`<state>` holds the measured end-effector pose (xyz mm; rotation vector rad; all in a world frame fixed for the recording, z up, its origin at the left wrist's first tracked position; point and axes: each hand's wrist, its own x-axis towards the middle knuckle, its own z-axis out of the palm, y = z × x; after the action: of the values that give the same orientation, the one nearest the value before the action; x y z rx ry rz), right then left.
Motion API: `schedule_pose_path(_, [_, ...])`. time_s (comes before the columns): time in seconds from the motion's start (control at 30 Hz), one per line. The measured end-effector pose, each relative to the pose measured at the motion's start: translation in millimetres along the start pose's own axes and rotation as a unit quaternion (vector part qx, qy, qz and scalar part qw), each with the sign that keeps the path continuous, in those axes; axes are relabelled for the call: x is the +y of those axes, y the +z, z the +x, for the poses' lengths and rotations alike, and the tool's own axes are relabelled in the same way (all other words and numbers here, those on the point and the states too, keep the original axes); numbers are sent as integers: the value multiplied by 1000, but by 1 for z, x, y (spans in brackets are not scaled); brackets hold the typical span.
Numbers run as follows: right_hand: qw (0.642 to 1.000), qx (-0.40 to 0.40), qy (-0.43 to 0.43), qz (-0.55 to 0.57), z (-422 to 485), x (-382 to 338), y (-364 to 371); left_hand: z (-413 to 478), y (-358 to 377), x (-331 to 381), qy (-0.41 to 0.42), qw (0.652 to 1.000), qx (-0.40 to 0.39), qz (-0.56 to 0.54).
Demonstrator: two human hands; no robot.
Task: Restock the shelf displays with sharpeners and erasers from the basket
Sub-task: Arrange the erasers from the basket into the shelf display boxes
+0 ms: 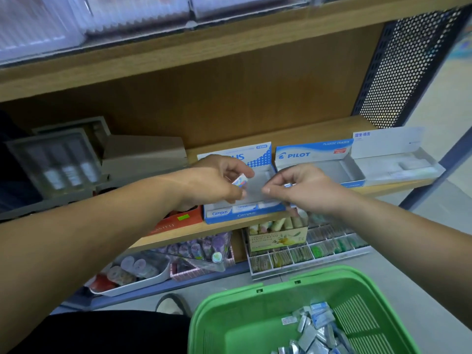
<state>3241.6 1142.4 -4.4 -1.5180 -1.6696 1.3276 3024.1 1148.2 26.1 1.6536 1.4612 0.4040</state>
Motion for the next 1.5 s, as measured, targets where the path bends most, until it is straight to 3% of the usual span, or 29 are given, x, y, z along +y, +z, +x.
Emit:
schedule_pose_path(0.17, [997,-31,21,69,2,6,-11,7,5,2,-8,999,-8,-32])
schedule_pose_path(0.33, [990,48,122,58,4,15,-41,11,22,20,-20,992,-17,-121])
schedule_pose_path(0.4, [987,75,134,37,2,26,-62,20,30,30,-5,995,-20,-99])
schedule_pose_path(0.53, [981,165,72,-74,-5,58,-107,50,49,52,20,1000,14,-5])
schedule_pose_path(0.6, [960,200,28,-193,-8,75,-123,67,62,65,18,999,40,4])
schedule_pose_path(0.67, [951,210,22,-227,-10,90,-133,82,78,77,9,999,50,-17])
schedule_pose_path(0.77, [959,196,25,-203,-10,107,-142,104,102,86,-13,995,57,-83])
schedule_pose_path(0.9, [965,196,25,-173,-6,122,-142,124,131,88,-2,995,88,-44])
schedule_pose_path(1.03, [968,216,26,-122,0,135,-137,138,149,96,-17,992,95,-86])
schedule_pose_path(1.27, [968,250,20,15,5,129,-137,150,173,97,-36,998,56,-12])
schedule_pose_path(1.4, [966,239,40,91,-1,103,-135,134,158,101,49,993,97,43])
schedule_pose_path(1.5, [954,166,65,240,-4,75,-129,100,152,107,71,996,-53,-25])
